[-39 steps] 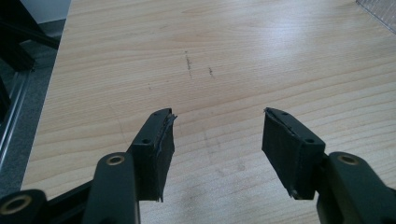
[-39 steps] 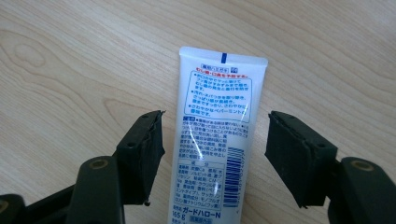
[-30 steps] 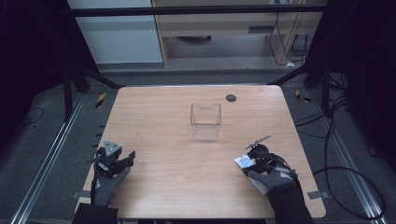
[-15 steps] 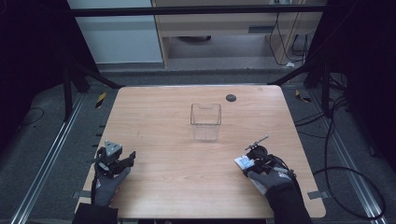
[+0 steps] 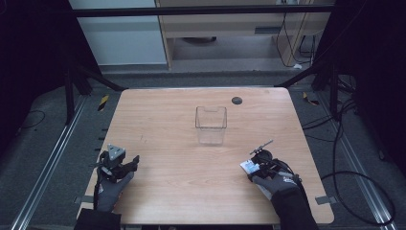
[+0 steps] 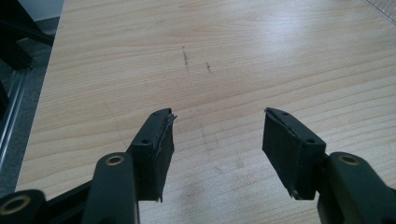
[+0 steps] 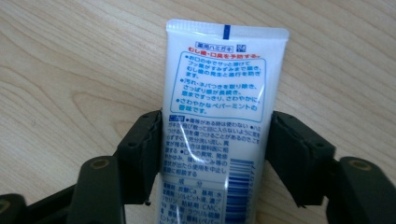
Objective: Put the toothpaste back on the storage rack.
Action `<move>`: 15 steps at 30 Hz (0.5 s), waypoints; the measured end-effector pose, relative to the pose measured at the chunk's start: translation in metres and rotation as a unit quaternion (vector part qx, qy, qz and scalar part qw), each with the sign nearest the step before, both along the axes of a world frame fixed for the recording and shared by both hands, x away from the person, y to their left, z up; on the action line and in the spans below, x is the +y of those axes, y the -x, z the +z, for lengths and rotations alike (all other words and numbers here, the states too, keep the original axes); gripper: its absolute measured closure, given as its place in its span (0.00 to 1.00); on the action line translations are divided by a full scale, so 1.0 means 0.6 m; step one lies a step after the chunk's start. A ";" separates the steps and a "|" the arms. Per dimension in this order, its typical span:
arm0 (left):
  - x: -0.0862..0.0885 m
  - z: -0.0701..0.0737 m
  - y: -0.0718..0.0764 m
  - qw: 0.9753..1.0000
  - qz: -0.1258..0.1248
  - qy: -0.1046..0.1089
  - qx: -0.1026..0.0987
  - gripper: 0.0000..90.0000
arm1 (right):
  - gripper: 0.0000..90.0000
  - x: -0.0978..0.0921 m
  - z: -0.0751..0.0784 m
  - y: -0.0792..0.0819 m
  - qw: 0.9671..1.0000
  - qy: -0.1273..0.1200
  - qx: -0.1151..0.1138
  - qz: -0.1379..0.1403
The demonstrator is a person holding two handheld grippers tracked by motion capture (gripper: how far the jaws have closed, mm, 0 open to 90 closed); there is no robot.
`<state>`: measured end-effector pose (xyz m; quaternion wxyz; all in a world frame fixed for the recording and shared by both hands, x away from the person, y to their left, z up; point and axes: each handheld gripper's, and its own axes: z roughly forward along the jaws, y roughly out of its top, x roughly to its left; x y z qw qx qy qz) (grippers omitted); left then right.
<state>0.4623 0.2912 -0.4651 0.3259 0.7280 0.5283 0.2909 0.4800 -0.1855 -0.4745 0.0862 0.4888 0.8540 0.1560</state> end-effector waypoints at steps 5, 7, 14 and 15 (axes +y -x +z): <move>-0.001 0.000 0.000 1.000 -0.001 -0.001 0.001 0.47 | 0.45 0.005 0.002 0.002 1.000 0.004 0.002 -0.001; -0.001 0.000 0.000 1.000 -0.001 0.000 0.000 0.47 | 0.46 0.005 0.002 0.001 1.000 0.005 0.000 0.001; 0.000 -0.001 -0.001 1.000 -0.001 0.001 0.001 0.47 | 0.67 0.000 0.015 0.003 1.000 -0.007 0.002 -0.002; 0.000 -0.001 -0.001 1.000 -0.001 0.000 0.001 0.47 | 0.67 0.000 0.015 0.003 1.000 -0.007 0.002 -0.002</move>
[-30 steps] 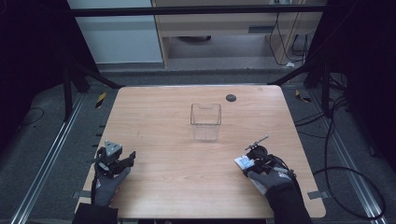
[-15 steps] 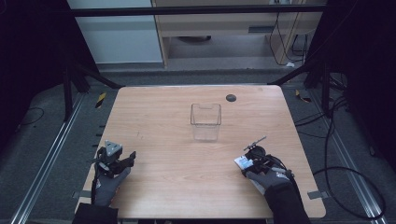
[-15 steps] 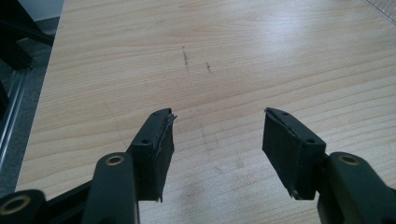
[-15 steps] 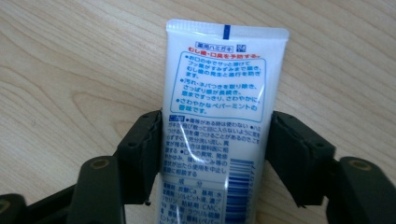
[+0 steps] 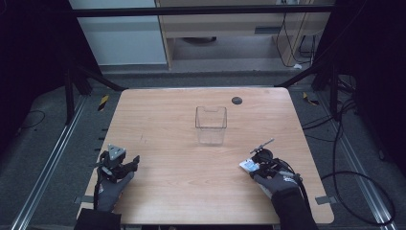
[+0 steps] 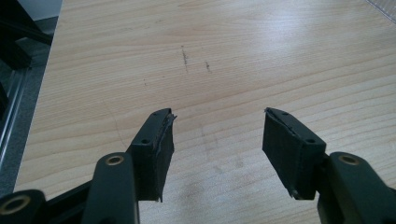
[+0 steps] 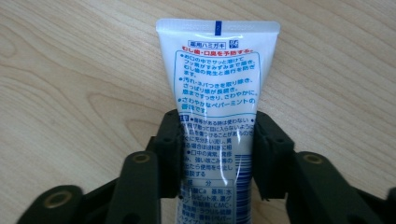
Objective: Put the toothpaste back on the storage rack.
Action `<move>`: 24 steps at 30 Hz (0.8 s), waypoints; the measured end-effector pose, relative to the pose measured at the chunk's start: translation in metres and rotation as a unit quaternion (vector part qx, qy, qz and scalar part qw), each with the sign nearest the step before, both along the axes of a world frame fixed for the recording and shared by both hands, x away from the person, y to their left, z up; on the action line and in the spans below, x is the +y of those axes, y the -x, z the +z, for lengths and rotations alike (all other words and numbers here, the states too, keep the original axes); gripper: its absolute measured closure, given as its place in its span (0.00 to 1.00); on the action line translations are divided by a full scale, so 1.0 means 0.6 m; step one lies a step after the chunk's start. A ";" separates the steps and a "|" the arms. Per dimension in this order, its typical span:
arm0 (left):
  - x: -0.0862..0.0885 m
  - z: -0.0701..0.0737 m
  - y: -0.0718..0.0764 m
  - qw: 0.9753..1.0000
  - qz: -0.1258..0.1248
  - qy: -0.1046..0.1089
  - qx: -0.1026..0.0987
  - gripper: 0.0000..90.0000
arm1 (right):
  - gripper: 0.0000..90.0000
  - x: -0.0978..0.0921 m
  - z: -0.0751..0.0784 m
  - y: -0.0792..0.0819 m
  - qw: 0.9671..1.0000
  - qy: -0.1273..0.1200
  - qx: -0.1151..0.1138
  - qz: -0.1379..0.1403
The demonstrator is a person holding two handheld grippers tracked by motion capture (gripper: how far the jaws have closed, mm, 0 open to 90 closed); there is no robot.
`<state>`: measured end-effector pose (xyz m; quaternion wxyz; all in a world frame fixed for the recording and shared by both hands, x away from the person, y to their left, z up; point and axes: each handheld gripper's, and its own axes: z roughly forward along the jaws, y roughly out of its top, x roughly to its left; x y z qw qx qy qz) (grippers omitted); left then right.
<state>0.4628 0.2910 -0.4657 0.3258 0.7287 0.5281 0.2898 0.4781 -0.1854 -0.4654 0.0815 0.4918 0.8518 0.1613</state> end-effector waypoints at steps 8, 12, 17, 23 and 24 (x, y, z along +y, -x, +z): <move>0.000 0.001 0.000 1.000 0.000 0.000 0.000 0.47 | 0.80 -0.014 0.022 0.009 0.999 -0.035 -0.004 0.005; 0.000 0.001 0.000 1.000 0.000 0.001 -0.001 0.47 | 0.81 -0.019 0.038 0.014 0.998 -0.058 -0.020 0.008; 0.000 0.001 0.001 1.000 0.000 0.001 -0.001 0.47 | 0.81 -0.025 0.062 0.021 0.994 -0.091 -0.058 0.010; -0.002 0.001 0.000 1.000 0.000 0.000 -0.001 0.47 | 0.82 -0.026 0.089 0.024 0.987 -0.130 -0.093 0.005; -0.002 0.001 0.001 1.000 0.000 0.000 -0.002 0.47 | 0.82 -0.026 0.089 0.024 0.987 -0.130 -0.093 0.005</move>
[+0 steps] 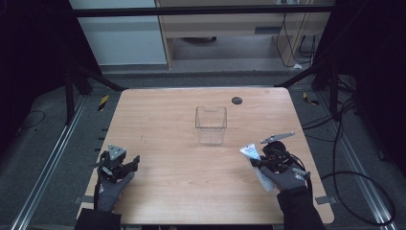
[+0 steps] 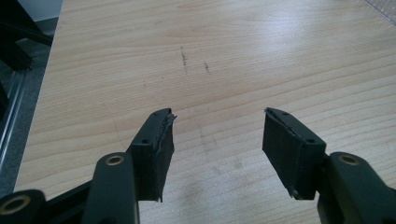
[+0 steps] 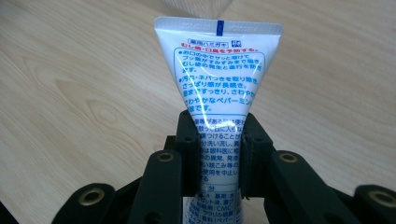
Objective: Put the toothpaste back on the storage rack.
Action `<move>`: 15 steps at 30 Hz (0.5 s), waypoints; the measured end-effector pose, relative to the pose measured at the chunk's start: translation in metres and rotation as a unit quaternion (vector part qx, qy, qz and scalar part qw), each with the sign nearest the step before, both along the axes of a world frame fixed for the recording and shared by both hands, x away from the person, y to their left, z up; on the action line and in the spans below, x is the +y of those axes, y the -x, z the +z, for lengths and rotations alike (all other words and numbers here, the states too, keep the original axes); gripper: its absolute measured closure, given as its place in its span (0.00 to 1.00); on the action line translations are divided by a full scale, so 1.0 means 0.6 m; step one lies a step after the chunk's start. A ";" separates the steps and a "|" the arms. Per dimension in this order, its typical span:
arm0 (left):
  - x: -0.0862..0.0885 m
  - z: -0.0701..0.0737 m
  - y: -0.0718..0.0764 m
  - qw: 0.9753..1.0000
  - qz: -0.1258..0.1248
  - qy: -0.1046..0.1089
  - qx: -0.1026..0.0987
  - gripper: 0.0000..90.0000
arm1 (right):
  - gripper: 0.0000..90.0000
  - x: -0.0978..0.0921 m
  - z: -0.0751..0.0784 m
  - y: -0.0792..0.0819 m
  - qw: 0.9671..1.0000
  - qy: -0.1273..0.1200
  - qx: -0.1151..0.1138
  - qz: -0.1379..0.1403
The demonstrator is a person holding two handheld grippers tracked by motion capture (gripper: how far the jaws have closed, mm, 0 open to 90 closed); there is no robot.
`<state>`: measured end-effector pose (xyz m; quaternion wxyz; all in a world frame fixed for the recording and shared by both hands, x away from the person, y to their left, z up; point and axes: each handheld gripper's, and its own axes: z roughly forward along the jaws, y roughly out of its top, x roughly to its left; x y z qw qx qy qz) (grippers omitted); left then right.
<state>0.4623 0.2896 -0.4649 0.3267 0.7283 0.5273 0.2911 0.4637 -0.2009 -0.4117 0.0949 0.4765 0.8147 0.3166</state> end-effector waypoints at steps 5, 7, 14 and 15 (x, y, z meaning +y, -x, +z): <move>0.001 0.000 0.000 1.000 0.001 0.001 -0.001 0.47 | 0.81 0.005 0.025 -0.009 0.998 -0.032 -0.054 -0.008; 0.002 0.000 0.000 1.000 0.002 0.001 -0.001 0.47 | 0.81 0.007 0.036 -0.014 0.996 -0.053 -0.076 -0.017; 0.002 0.001 0.000 1.000 0.002 0.002 -0.003 0.47 | 0.81 0.018 0.063 -0.030 0.983 -0.092 -0.152 -0.046; 0.003 0.001 0.000 1.000 0.003 0.002 -0.003 0.47 | 0.81 0.020 0.065 -0.031 0.981 -0.093 -0.160 -0.050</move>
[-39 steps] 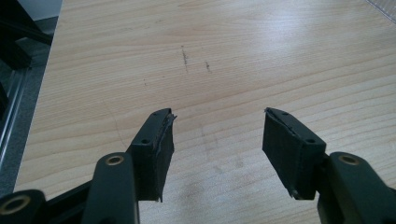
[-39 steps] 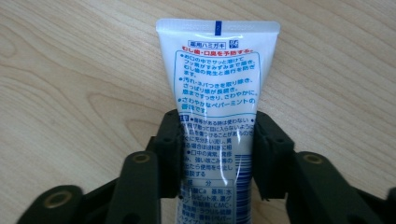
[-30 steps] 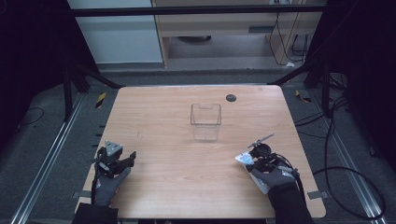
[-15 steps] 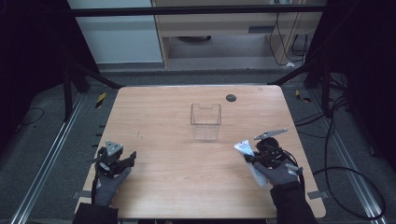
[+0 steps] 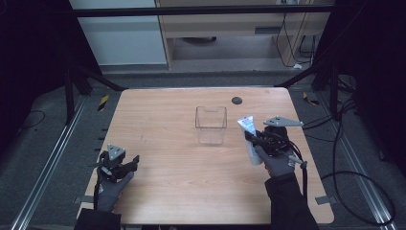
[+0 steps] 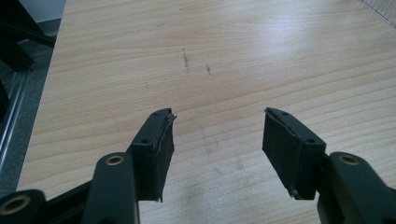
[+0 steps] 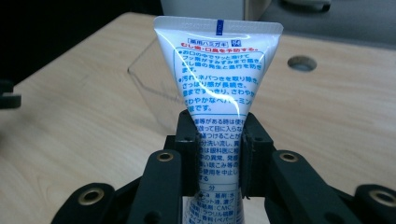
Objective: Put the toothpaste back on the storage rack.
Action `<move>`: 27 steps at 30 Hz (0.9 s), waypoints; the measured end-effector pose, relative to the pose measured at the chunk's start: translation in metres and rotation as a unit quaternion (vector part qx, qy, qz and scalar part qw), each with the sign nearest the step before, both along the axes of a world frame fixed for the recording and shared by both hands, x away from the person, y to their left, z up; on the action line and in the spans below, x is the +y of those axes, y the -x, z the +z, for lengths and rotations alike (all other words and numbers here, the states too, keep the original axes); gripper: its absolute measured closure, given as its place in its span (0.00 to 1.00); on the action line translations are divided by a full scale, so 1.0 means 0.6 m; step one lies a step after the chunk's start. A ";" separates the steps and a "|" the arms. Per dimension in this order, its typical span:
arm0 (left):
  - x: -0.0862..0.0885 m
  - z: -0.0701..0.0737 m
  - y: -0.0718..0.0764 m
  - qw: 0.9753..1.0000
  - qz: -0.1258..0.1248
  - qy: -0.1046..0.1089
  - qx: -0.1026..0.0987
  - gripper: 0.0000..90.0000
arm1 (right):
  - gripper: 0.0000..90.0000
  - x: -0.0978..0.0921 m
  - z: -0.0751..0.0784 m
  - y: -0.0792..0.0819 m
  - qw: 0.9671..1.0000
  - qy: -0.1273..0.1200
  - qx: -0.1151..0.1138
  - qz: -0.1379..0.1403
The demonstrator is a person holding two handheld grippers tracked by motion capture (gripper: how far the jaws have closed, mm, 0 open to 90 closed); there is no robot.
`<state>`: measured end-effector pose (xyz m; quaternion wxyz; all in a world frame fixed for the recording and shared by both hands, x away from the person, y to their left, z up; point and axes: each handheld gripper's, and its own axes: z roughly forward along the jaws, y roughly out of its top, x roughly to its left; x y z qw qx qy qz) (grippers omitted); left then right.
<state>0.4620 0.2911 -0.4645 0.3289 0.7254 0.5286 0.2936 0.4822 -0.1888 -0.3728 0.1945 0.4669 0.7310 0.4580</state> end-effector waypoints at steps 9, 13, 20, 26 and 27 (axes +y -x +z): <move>0.001 0.001 0.001 1.000 0.002 0.002 -0.005 0.47 | 0.81 0.013 0.019 -0.021 0.996 -0.058 -0.066 -0.031; 0.001 0.001 0.000 1.000 0.002 0.002 -0.004 0.47 | 0.81 0.020 0.030 -0.035 0.992 -0.077 -0.093 -0.045; 0.001 0.000 0.000 1.000 0.002 0.002 -0.003 0.47 | 0.81 0.026 0.043 -0.051 0.987 -0.097 -0.116 -0.056; 0.001 0.000 -0.001 1.000 0.003 0.002 -0.002 0.47 | 0.81 0.038 0.051 -0.068 0.983 -0.109 -0.135 -0.064; 0.001 0.000 -0.001 1.000 0.003 0.002 -0.002 0.47 | 0.81 0.042 0.052 -0.073 0.982 -0.113 -0.138 -0.064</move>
